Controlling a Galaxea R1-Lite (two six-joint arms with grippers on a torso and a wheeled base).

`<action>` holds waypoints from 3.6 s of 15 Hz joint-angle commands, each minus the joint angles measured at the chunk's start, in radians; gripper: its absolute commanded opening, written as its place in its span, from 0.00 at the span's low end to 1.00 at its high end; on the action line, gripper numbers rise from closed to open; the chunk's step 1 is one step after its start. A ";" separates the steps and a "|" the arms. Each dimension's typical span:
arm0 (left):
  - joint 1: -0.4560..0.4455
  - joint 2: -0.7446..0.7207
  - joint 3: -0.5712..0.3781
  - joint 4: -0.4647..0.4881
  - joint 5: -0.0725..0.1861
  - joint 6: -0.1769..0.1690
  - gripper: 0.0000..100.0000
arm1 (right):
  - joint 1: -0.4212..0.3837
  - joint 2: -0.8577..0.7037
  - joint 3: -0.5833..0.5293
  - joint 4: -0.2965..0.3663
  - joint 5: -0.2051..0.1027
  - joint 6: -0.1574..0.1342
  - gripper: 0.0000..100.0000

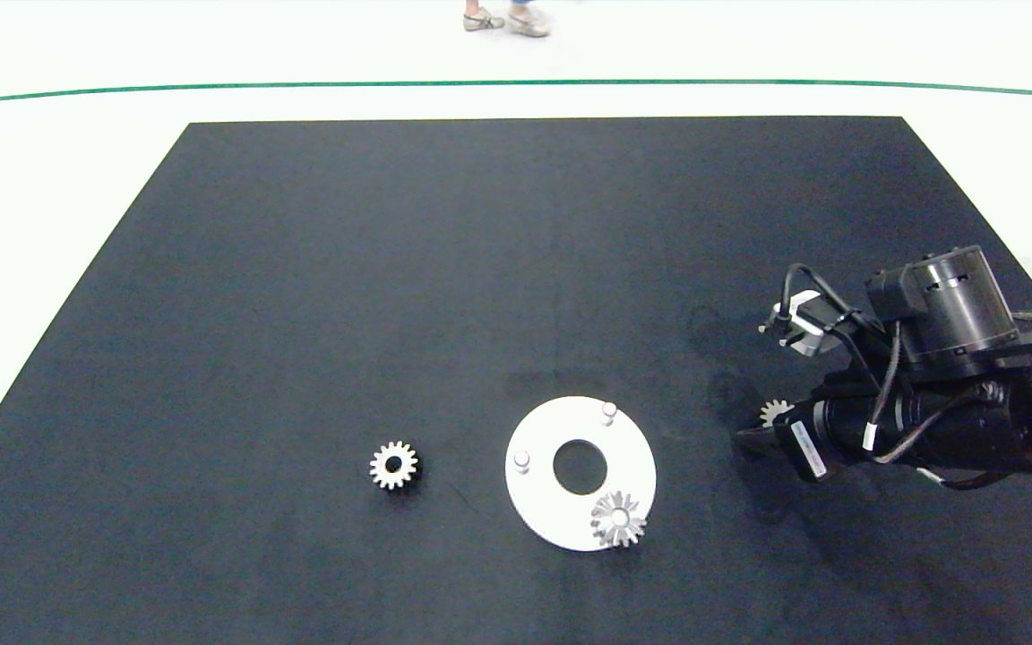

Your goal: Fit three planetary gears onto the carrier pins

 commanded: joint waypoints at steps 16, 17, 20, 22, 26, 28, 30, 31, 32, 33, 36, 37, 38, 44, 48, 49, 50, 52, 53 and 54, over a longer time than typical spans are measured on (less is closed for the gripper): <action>0.002 -0.006 0.002 0.004 -0.002 0.009 1.00 | -0.012 0.002 0.003 0.004 0.008 -0.005 0.29; 0.002 -0.006 0.002 0.004 -0.002 0.010 1.00 | -0.012 0.000 0.004 0.004 0.008 -0.008 0.28; 0.002 -0.006 0.002 0.004 -0.002 0.010 1.00 | -0.020 0.002 0.004 0.005 0.008 -0.023 0.22; 0.002 -0.006 0.002 0.004 -0.002 0.009 1.00 | -0.023 0.000 0.003 0.005 0.010 -0.025 0.19; 0.003 -0.006 0.002 0.004 -0.002 0.010 1.00 | -0.004 -0.061 -0.010 0.015 0.008 -0.080 0.19; 0.003 -0.006 0.002 0.004 -0.002 0.018 1.00 | 0.026 -0.093 -0.037 0.070 0.004 -0.084 0.19; 0.003 -0.006 0.002 0.004 -0.003 0.020 1.00 | 0.085 -0.120 -0.091 0.153 0.002 -0.084 0.19; 0.003 -0.006 0.002 0.004 -0.003 0.021 1.00 | 0.120 -0.126 -0.108 0.162 -0.004 -0.083 0.19; 0.003 -0.006 0.002 0.004 -0.003 0.024 1.00 | 0.168 -0.120 -0.134 0.162 -0.024 -0.080 0.19; 0.003 -0.006 0.003 0.004 -0.003 0.032 1.00 | 0.203 -0.109 -0.165 0.163 -0.052 -0.080 0.19; 0.005 -0.006 0.002 0.004 -0.003 0.036 1.00 | 0.290 -0.015 -0.238 0.167 -0.131 -0.089 0.19; 0.005 -0.006 0.002 0.004 -0.003 0.036 1.00 | 0.326 0.011 -0.261 0.168 -0.139 -0.091 0.19; 0.005 -0.007 0.002 0.004 -0.003 0.036 1.00 | 0.347 0.038 -0.278 0.173 -0.141 -0.089 0.19; 0.002 -0.006 0.002 0.004 -0.003 0.036 1.00 | 0.396 0.152 -0.338 0.176 -0.154 -0.089 0.19; 0.002 -0.006 0.002 0.004 -0.002 0.036 1.00 | 0.395 0.158 -0.405 0.245 -0.153 -0.083 0.19; 0.002 -0.006 0.002 0.004 -0.003 0.036 1.00 | 0.393 0.164 -0.416 0.245 -0.153 -0.083 0.19; 0.002 -0.006 0.002 0.004 -0.003 0.036 1.00 | 0.392 0.175 -0.427 0.245 -0.153 -0.083 0.19; 0.002 -0.006 0.003 0.004 -0.003 0.036 1.00 | 0.393 0.187 -0.428 0.245 -0.153 -0.074 0.19; 0.002 -0.006 0.002 0.004 -0.003 0.036 1.00 | 0.395 0.195 -0.430 0.243 -0.153 -0.071 0.19; 0.002 -0.006 0.002 0.004 -0.003 0.036 1.00 | 0.393 0.201 -0.435 0.243 -0.153 -0.069 0.19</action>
